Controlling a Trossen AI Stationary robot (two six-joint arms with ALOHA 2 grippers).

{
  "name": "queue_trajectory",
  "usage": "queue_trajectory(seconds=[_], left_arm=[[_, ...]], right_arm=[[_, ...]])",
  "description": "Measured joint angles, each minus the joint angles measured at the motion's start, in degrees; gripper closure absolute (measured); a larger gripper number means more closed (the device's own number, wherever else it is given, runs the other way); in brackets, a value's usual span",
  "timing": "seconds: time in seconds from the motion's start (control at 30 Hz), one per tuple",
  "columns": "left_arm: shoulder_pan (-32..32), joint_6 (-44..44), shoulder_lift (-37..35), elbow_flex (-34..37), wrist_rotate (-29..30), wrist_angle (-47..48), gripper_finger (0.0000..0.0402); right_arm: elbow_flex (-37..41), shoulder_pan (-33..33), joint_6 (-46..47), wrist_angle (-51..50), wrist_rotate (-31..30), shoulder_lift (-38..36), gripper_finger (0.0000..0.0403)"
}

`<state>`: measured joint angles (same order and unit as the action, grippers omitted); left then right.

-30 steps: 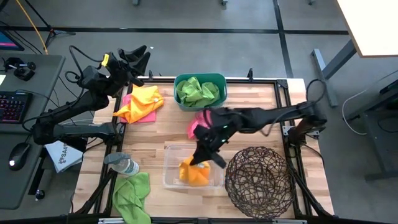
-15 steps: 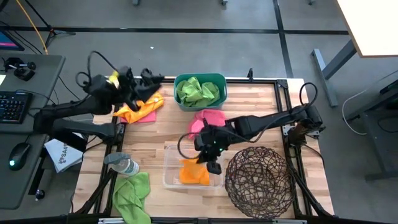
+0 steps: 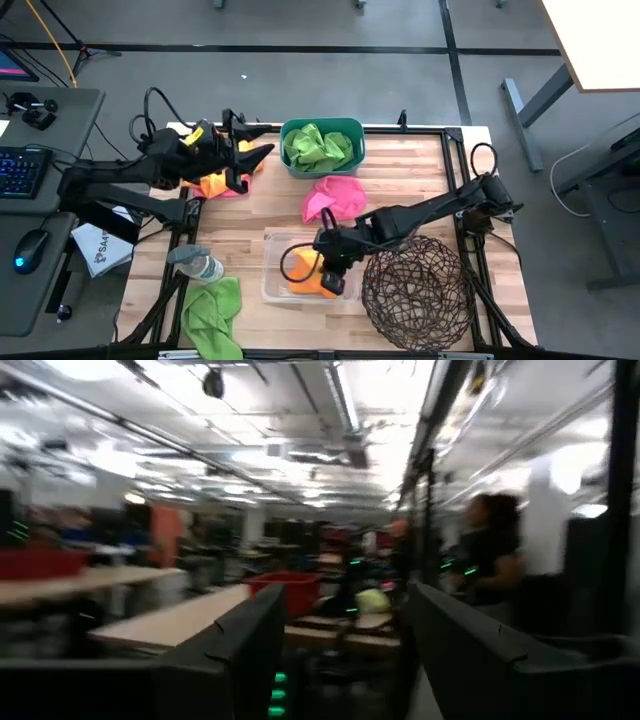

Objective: Sort microfiber towel by color & place in baskets
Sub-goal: Put the right light orange microfiber cloth into the transparent bin, then put the light orange microfiber cloth into the transparent bin

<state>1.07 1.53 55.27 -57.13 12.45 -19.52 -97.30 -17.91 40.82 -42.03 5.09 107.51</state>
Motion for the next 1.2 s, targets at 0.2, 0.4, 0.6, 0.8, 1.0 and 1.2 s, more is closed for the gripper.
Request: queue_trajectory(seconds=[0.2, 0.4, 0.6, 0.8, 1.0, 1.2], left_arm=[[2.26, 5.54, 0.05, -1.96, 0.20, 6.91, 0.0202], [3.99, 3.56, 0.28, -1.89, 0.18, 11.62, 0.0202], [4.35, -0.71, 0.32, -1.89, 0.17, 11.88, 0.0202], [6.68, -10.56, 2.49, -2.23, 0.09, 12.74, 0.0202], [11.96, -14.27, 12.33, -17.00, -4.51, 40.81, 0.0202], [16.56, -6.07, 24.13, -29.67, 7.47, 72.61, 0.0202]], right_arm=[[0.00, 0.78, 6.62, -0.58, 2.42, 1.37, 0.0230], [-1.26, 2.02, 4.68, -2.55, 12.72, 1.31, 0.0114], [-5.71, 4.17, 1.25, -11.95, 15.83, 1.00, 0.0090], [-9.62, 3.20, -4.57, -27.03, -0.64, -1.21, 0.0089], [-9.07, 2.12, 0.41, -46.63, -16.79, -7.47, 0.0089], [0.41, 2.47, 12.49, -46.52, -20.83, -20.68, 0.0089]])
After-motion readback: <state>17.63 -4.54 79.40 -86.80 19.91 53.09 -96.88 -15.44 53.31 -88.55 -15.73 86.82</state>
